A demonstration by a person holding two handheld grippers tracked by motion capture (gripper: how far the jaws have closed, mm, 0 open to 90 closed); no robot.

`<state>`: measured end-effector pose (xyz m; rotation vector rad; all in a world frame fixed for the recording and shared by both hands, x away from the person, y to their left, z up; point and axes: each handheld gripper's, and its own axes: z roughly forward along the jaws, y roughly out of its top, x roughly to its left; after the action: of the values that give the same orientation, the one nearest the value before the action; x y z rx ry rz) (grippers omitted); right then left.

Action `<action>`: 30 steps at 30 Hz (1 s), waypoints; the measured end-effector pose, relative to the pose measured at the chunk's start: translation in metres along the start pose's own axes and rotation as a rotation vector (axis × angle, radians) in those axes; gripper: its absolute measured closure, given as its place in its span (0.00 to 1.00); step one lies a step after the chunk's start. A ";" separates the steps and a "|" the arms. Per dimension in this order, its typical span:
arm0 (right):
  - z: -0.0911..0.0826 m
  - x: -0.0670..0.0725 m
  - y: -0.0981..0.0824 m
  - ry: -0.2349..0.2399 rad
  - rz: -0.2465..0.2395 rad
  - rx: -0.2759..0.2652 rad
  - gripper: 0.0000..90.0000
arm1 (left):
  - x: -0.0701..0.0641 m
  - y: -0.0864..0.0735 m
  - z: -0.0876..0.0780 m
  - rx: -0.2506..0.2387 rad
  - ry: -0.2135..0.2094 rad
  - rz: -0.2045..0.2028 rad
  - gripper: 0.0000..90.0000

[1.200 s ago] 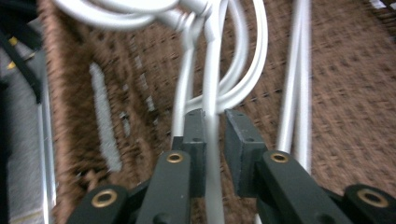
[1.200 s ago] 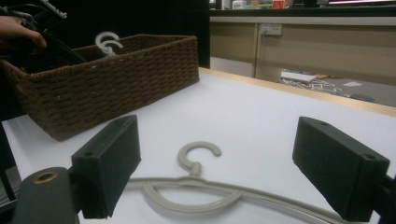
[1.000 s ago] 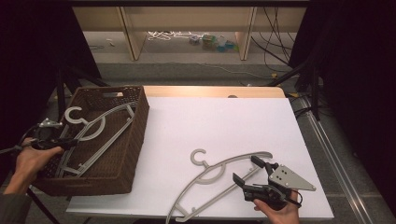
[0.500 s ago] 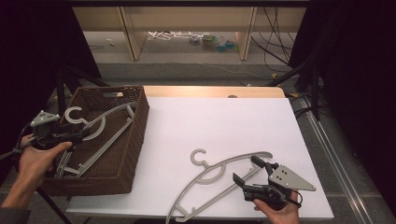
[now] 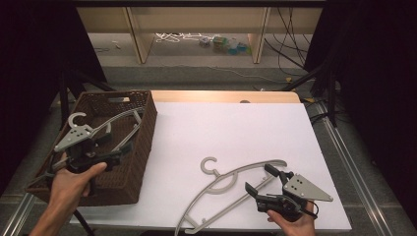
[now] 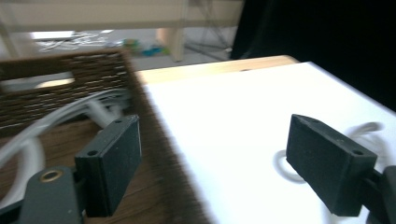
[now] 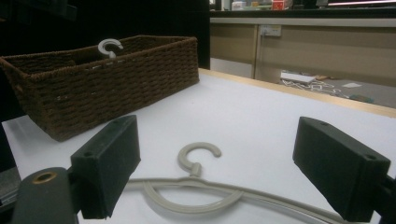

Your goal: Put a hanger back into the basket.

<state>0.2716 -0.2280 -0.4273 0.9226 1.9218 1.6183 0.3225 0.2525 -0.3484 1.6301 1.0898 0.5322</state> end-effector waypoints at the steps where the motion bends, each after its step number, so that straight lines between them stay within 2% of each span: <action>1: 0.000 0.000 0.000 0.001 0.000 0.001 0.17 | -0.005 -0.001 0.002 -0.010 -0.015 0.002 0.20; 6: 0.000 0.000 0.000 0.000 -0.002 0.000 0.17 | -0.028 -0.006 0.012 -0.003 -0.068 0.012 0.19; 10: 0.000 -0.002 0.000 0.009 -0.007 -0.004 0.17 | -0.045 -0.012 0.020 -0.017 -0.114 0.012 0.19; 11: 0.000 -0.002 0.000 -0.005 -0.006 0.001 0.17 | -0.048 -0.014 0.022 -0.021 -0.122 0.016 0.19; 14: -0.001 -0.003 0.000 -0.001 -0.001 0.003 0.17 | -0.057 -0.020 0.027 -0.027 -0.135 0.029 0.19; 15: -0.002 -0.003 0.000 -0.003 0.001 0.015 0.17 | -0.059 -0.022 0.029 -0.029 -0.141 0.037 0.19; 16: 0.000 -0.003 -0.001 0.010 0.007 -0.022 0.17 | -0.060 -0.024 0.031 -0.033 -0.144 0.045 0.19; 18: -0.001 -0.004 -0.001 0.005 -0.005 -0.009 0.17 | -0.061 -0.029 0.035 -0.055 -0.153 0.044 0.19; 21: -0.001 -0.004 -0.001 0.005 -0.004 -0.003 0.17 | -0.059 -0.038 0.040 -0.076 -0.161 0.019 0.19; 24: -0.001 -0.004 -0.001 0.008 -0.009 -0.006 0.17 | -0.061 -0.048 0.045 -0.061 -0.157 0.044 0.19; 26: -0.001 -0.004 -0.001 0.017 -0.007 -0.001 0.17 | -0.063 -0.052 0.048 -0.042 -0.175 0.048 0.19; 29: 0.000 -0.004 -0.001 0.011 -0.007 -0.013 0.17 | -0.069 -0.055 0.050 -0.037 -0.185 0.077 0.18; 30: -0.001 -0.004 -0.001 0.009 -0.011 -0.003 0.17 | -0.071 -0.056 0.050 -0.032 -0.189 0.084 0.18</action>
<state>0.2736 -0.2317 -0.4282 0.9032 1.9269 1.6217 0.3059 0.1673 -0.4050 1.6673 0.8721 0.4380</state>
